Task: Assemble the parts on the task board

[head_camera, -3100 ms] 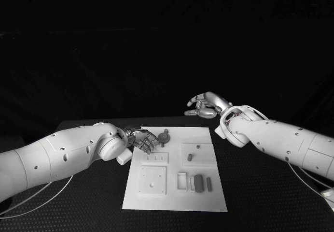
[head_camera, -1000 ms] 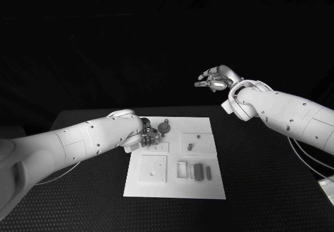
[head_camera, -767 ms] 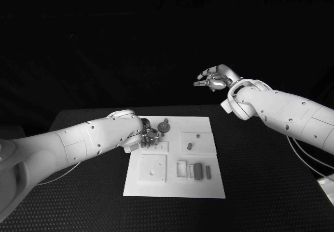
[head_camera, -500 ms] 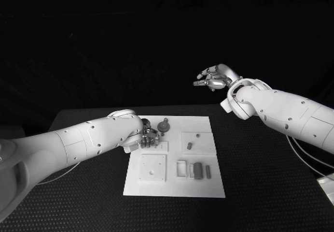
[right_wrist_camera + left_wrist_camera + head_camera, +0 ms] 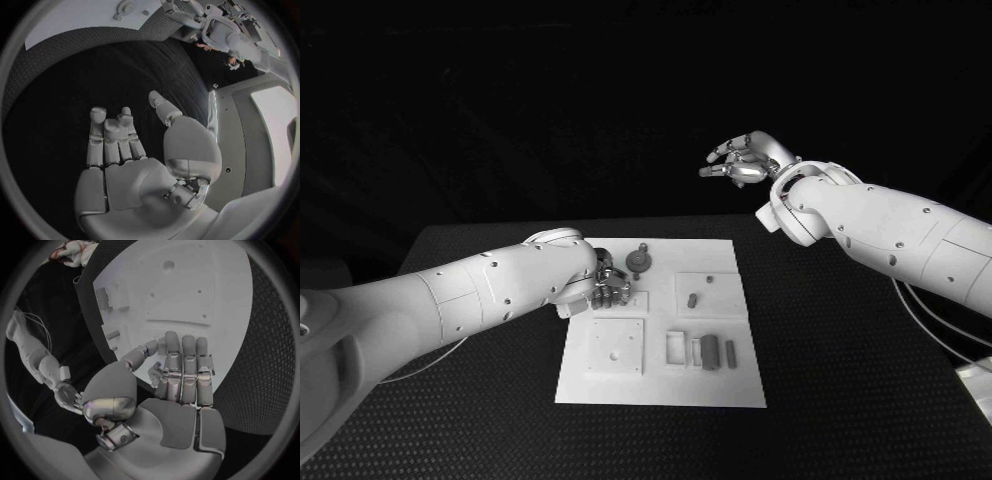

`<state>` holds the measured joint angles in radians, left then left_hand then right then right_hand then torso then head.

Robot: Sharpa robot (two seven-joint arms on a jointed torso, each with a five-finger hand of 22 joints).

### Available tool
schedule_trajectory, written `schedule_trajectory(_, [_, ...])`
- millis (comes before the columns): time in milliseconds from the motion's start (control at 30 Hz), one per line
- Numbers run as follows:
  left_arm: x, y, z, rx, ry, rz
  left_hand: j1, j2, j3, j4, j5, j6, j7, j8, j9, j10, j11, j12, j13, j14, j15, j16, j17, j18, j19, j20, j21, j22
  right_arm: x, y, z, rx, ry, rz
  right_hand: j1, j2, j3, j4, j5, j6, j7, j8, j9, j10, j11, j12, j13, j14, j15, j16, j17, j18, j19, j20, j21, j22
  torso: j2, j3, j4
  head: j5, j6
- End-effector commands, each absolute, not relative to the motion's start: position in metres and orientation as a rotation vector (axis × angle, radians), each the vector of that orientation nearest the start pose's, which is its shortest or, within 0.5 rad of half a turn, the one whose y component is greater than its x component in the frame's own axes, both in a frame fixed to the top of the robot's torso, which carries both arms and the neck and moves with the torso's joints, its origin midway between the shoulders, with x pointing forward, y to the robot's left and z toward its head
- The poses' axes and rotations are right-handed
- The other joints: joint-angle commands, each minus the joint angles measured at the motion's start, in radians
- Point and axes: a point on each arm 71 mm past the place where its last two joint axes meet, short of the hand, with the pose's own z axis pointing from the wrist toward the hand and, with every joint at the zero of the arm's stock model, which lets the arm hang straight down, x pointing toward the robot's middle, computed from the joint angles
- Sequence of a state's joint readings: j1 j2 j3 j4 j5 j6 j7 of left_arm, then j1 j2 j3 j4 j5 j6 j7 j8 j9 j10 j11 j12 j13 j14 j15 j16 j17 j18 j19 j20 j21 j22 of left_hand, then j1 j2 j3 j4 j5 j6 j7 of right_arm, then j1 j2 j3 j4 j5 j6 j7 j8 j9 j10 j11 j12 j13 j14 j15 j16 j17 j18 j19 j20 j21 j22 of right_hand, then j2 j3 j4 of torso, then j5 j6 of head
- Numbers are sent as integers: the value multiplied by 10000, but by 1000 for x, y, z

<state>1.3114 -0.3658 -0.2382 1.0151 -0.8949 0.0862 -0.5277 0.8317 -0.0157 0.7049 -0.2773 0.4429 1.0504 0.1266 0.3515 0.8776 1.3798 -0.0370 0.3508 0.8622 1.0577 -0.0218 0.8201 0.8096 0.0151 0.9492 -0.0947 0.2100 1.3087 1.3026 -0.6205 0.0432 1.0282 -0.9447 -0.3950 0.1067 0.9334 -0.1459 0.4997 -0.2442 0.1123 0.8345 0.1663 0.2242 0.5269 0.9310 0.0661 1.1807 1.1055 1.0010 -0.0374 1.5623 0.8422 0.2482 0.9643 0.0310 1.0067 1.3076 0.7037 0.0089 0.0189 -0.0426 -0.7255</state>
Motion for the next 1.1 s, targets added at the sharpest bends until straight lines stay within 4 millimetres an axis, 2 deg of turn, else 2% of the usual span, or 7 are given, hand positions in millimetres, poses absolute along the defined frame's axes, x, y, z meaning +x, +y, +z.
schedule_trajectory(33, [547,120,-251,-2366,23552,-3066,-1,133,-15,35,-32,1037,-949,5,402,-20,-84,39,-14,-70,13,69,-28,-151,67,-12,67,205,591,-242,-120,3489,14261,7957,7,130,12,-57,48,-43,92,-16,-16,-41,-16,60,-12,-62,-35,36,4,136,-65,5,-21,149,-1,3,4,6,-11])
schedule_trajectory(1100, [550,124,-253,-2308,23267,-2710,19,172,-16,15,-39,1067,-953,-43,427,-18,-91,86,-90,-128,2,319,-371,-151,73,-20,82,205,592,-239,-121,3452,14296,8008,10,161,-20,-105,50,-55,100,-16,-34,-90,-7,42,-54,-108,-26,6,-21,136,-108,27,-48,140,2,1,5,-45,-22])
